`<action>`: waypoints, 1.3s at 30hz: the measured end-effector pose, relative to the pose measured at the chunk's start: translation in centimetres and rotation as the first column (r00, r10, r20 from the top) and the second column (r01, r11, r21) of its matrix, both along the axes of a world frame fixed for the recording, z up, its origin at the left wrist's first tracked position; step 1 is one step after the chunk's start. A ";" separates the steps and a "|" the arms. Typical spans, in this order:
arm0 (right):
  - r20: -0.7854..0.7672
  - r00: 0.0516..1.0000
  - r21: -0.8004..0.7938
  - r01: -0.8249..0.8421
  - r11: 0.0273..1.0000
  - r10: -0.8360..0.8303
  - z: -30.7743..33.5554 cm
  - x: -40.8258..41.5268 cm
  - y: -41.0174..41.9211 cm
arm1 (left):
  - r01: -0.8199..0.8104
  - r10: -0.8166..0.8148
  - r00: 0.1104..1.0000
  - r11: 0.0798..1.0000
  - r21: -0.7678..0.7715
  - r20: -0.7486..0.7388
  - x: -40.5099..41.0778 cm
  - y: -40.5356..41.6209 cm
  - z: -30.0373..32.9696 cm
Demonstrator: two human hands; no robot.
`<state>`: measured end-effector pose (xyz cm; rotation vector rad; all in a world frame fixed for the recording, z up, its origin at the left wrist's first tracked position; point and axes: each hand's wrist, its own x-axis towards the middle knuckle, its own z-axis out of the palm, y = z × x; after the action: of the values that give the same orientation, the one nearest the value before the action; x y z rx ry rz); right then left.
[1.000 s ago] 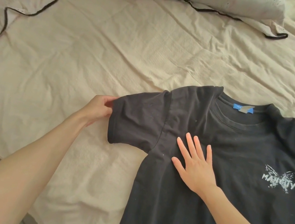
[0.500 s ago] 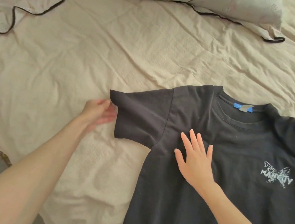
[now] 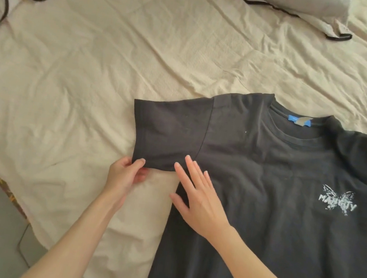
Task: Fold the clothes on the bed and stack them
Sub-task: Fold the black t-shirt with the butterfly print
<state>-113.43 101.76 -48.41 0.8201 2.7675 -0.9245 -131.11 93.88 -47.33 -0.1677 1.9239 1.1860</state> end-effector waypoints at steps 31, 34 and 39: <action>0.298 -0.230 -0.846 0.386 -0.368 -0.926 4.6 30.4 23.1 | 0.654 -0.958 -0.233 -0.027 -0.756 -0.167 28.5 8.9 -2.7; -0.243 -0.246 -0.606 0.794 -0.051 -0.938 5.7 31.5 20.8 | 0.643 -0.963 -0.244 -0.074 -0.762 -0.112 28.6 9.3 -2.4; -0.355 -0.042 -0.272 0.960 0.060 -0.934 3.5 34.2 18.4 | 0.626 -0.962 -0.269 -0.135 -0.768 -0.050 28.6 10.1 -2.1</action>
<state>-79.23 120.16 -44.93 3.1709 1.9908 -1.2088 -102.49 104.03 -49.44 1.5439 1.9692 -0.5329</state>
